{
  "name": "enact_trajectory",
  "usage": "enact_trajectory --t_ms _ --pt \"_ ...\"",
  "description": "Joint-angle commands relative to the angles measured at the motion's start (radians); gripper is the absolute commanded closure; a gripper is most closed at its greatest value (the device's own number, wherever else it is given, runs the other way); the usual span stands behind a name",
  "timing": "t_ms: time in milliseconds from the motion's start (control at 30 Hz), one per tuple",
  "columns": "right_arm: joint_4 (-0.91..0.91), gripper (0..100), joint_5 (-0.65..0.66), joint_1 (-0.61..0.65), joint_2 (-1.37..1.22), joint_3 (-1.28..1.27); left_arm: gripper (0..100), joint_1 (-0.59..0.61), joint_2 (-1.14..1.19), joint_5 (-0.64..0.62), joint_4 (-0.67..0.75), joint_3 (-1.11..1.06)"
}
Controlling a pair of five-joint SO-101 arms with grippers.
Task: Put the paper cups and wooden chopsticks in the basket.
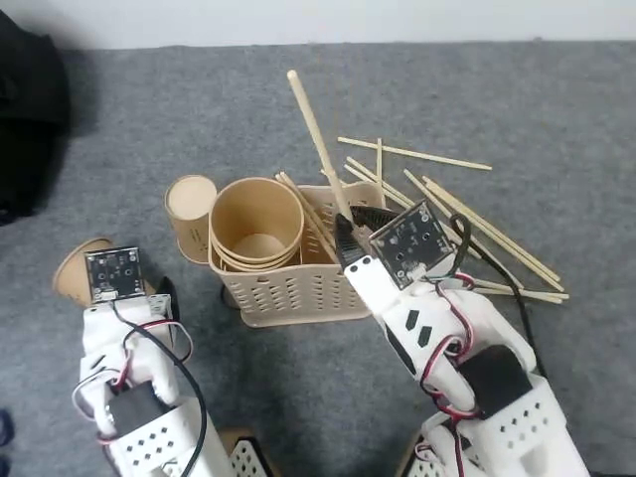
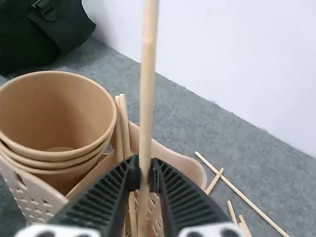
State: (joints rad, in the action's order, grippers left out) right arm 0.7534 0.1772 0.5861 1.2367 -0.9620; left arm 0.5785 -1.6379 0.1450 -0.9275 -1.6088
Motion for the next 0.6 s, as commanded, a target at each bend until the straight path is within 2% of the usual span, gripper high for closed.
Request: enact_trajectory --t_ms 0,67,300,567 --pt "-0.004 77.7 0.014 -0.008 0.016 0.006 79 -0.003 -0.011 -0.003 0.025 0.007" --pt "-0.004 76.0 0.014 -0.008 0.016 0.006 79 -0.003 -0.011 -0.003 0.025 0.007" --pt "0.016 81.5 0.021 -0.022 0.016 0.071 79 -0.003 -0.011 -0.003 0.025 0.007" --pt "0.252 81.6 0.025 -0.252 -0.084 0.436 79 -0.003 -0.011 -0.003 0.025 0.007"
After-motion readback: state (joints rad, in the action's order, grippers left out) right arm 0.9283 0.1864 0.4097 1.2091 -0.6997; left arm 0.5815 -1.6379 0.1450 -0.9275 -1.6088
